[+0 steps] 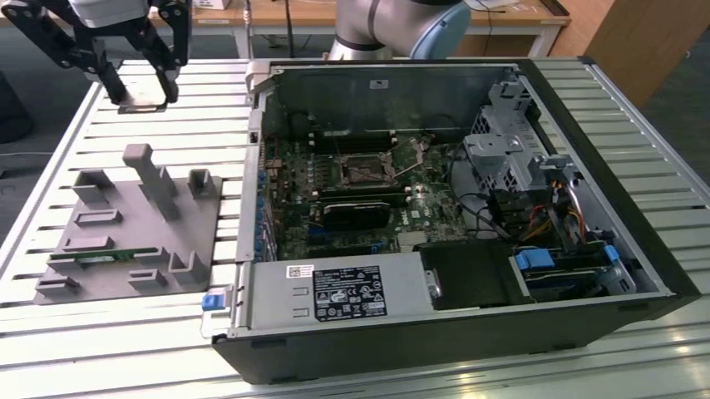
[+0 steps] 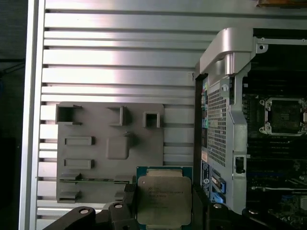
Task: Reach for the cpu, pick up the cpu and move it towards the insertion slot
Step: 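Pick up the cpu and move it towards the insertion slot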
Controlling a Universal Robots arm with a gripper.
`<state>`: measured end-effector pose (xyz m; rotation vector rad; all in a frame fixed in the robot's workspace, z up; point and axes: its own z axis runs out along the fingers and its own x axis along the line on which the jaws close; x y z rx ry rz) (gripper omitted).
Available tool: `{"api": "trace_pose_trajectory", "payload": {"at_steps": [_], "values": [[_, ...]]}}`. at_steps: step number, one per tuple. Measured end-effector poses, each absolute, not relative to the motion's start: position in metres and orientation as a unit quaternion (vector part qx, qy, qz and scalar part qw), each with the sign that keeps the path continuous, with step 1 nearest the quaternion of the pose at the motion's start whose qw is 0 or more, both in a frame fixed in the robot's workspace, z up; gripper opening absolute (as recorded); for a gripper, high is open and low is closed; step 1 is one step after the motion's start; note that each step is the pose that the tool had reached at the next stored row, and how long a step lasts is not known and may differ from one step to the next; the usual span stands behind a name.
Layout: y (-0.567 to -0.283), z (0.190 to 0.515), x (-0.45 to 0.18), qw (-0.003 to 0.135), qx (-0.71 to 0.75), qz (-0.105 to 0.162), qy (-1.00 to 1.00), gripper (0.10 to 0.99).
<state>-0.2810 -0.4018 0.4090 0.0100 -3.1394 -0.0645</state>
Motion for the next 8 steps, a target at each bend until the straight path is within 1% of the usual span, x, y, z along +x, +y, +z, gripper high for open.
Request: {"api": "trace_pose_trajectory", "payload": {"at_steps": [8], "values": [[-0.402, 0.409, -0.256, 0.001, 0.003, -0.021, -1.0, 0.541]]}}
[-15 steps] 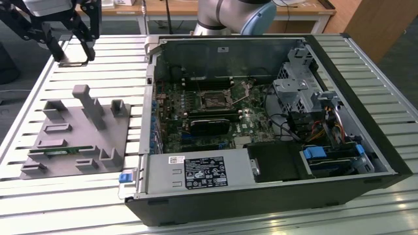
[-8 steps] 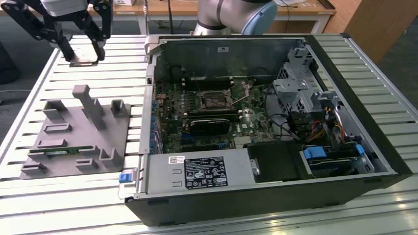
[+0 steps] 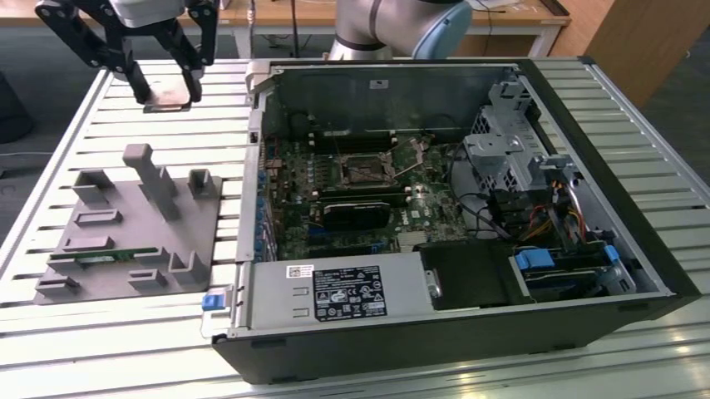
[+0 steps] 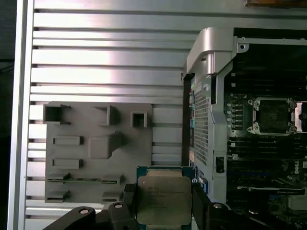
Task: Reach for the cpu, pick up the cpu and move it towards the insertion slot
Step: 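Pick up the cpu and move it towards the insertion slot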
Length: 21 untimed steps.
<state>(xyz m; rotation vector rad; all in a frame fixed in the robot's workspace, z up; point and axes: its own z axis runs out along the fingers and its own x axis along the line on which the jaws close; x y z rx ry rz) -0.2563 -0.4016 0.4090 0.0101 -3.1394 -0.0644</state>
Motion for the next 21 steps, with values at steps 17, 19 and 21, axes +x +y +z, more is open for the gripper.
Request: {"api": "trace_pose_trajectory", "payload": {"at_steps": [17, 19, 21], "values": [[-0.392, 0.409, -0.198, 0.001, 0.003, -0.021, -1.0, 0.541], [-0.39, 0.409, -0.191, 0.001, 0.003, -0.021, -1.0, 0.541], [-0.389, 0.409, -0.184, 0.001, 0.003, -0.021, -1.0, 0.541]]}}
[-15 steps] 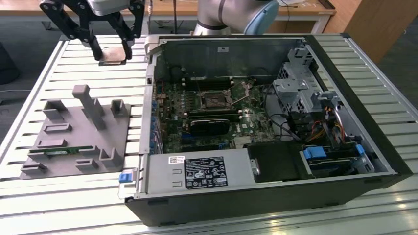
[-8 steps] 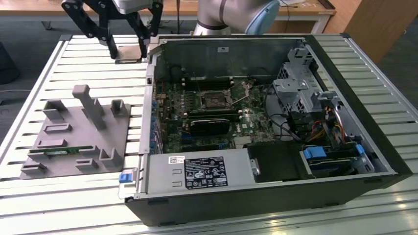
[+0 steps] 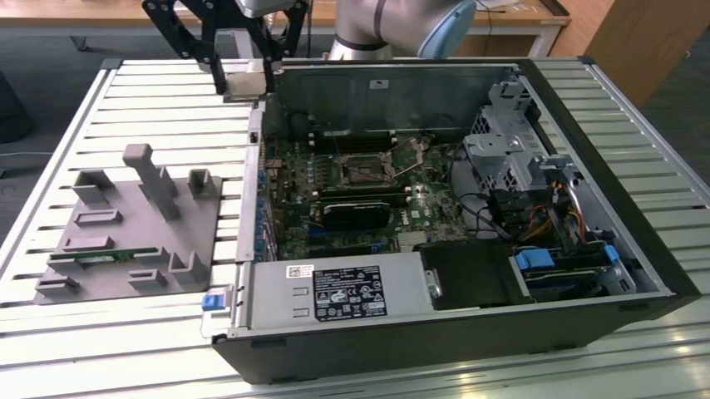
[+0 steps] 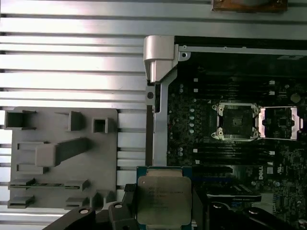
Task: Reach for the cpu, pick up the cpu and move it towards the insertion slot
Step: 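Pick up the cpu and move it towards the insertion slot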
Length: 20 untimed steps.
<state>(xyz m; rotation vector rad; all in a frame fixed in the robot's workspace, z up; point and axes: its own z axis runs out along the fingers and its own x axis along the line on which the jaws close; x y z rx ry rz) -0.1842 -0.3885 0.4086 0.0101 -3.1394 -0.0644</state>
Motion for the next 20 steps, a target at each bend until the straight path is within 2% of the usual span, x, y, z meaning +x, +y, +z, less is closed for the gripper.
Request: {"api": "trace_pose_trajectory", "payload": {"at_steps": [20], "values": [[-0.377, 0.408, -0.112, 0.001, 0.003, -0.021, -1.0, 0.541]]}}
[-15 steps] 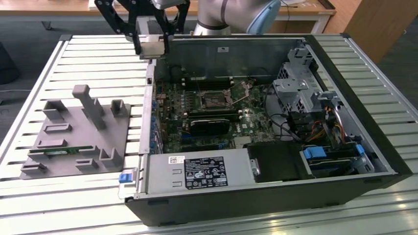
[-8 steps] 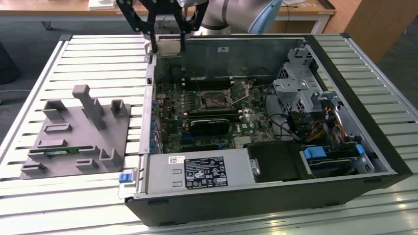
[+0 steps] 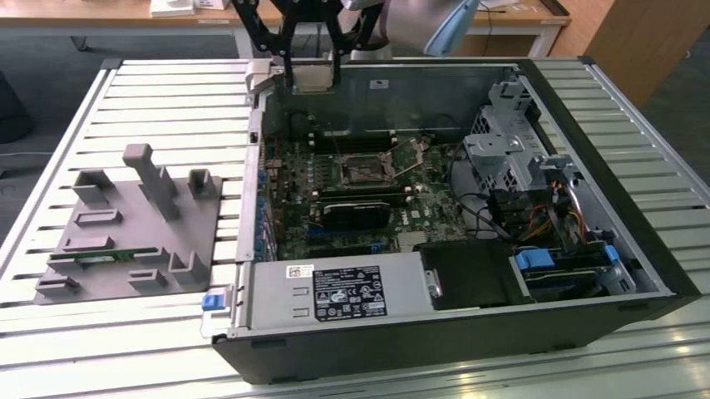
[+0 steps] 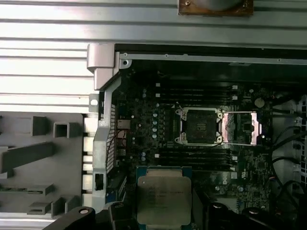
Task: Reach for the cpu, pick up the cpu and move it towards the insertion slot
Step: 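Pick up the cpu and move it towards the insertion slot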
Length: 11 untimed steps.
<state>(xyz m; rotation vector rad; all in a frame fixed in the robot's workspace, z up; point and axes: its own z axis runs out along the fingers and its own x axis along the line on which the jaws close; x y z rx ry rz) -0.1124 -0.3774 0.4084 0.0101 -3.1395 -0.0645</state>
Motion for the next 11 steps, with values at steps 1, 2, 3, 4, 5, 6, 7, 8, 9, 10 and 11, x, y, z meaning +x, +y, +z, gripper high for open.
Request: {"api": "trace_pose_trajectory", "payload": {"at_steps": [1, 2, 3, 4, 5, 6, 7, 8, 9, 10, 11], "values": [[-0.377, 0.408, -0.11, 0.001, 0.003, -0.021, -1.0, 0.541], [-0.377, 0.408, -0.107, 0.001, 0.003, -0.021, -1.0, 0.541], [-0.376, 0.408, -0.104, 0.001, 0.003, -0.021, -1.0, 0.541], [-0.376, 0.408, -0.101, 0.001, 0.003, -0.021, -1.0, 0.541], [-0.376, 0.408, -0.099, 0.001, 0.003, -0.021, -1.0, 0.541], [-0.375, 0.408, -0.096, 0.001, 0.003, -0.021, -1.0, 0.541], [-0.375, 0.408, -0.094, 0.001, 0.003, -0.021, -1.0, 0.541], [-0.374, 0.408, -0.092, 0.001, 0.003, -0.021, -1.0, 0.541], [-0.374, 0.408, -0.091, 0.001, 0.003, -0.021, -1.0, 0.541], [-0.373, 0.408, -0.089, 0.001, 0.003, -0.021, -1.0, 0.541], [-0.373, 0.408, -0.087, 0.001, 0.003, -0.021, -1.0, 0.541]]}}
